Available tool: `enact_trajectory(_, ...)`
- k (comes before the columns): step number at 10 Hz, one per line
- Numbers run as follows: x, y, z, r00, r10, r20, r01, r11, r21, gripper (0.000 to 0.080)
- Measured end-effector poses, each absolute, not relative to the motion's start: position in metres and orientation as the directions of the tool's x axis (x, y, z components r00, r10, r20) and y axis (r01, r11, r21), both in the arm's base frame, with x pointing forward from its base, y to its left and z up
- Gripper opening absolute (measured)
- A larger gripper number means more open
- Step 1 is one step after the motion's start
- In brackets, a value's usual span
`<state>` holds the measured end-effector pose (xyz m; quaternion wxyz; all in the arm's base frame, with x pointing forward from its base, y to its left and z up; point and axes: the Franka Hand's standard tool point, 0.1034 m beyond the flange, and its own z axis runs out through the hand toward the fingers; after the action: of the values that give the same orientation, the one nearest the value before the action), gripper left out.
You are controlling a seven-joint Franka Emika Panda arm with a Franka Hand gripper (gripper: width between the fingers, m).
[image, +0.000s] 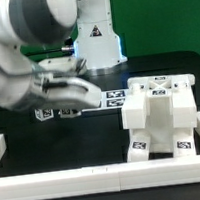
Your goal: Assemble chair
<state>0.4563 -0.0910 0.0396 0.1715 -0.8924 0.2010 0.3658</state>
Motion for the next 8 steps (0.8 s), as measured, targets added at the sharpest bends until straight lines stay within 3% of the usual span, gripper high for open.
enact_trajectory(1, 0.461, -0.09, 0.046, 0.732, -0.21, -0.648, -0.43, -0.88, -0.201, 0.0278)
enact_trajectory(5, 0.465, -0.104, 0.033, 0.861, -0.309, -0.405, -0.397, -0.905, -0.152, 0.0278)
enact_trajectory(8, 0.462, -0.12, 0.014, 0.934, -0.335, -0.12, -0.343, -0.938, -0.047, 0.0278)
